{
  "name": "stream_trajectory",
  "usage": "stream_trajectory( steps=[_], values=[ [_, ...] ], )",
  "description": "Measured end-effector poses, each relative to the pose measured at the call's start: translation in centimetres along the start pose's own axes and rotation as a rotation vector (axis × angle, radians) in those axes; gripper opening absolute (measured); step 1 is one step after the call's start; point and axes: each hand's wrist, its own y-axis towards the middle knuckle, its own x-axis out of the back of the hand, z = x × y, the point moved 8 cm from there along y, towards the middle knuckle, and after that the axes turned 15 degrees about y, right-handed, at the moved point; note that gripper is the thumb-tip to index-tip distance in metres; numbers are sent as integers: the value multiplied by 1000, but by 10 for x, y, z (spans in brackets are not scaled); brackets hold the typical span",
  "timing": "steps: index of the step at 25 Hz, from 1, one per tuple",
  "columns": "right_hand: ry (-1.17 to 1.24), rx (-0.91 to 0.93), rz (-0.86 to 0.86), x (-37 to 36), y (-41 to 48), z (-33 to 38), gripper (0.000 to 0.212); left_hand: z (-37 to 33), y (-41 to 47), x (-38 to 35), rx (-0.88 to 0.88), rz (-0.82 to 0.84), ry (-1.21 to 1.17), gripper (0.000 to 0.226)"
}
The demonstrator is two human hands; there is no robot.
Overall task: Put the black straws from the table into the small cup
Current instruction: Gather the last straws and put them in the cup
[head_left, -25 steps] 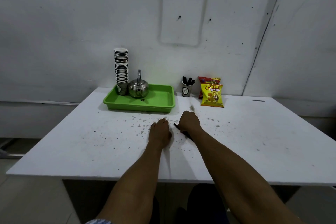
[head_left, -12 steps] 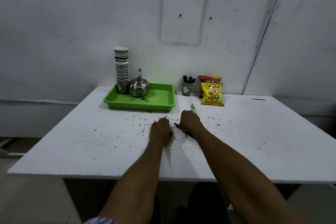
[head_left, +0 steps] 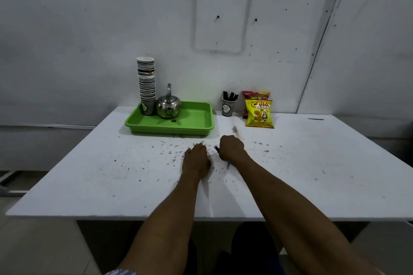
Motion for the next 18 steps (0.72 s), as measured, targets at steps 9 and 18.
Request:
stream_trajectory(
  steps=[9,18],
  values=[
    [717,-7,-523,52,-5,-31,15,0,4,0,41,8,-40,52],
    [822,84,-560,29,-23,-47,18,-3,6,-3,47,8,-42,54]
  ],
)
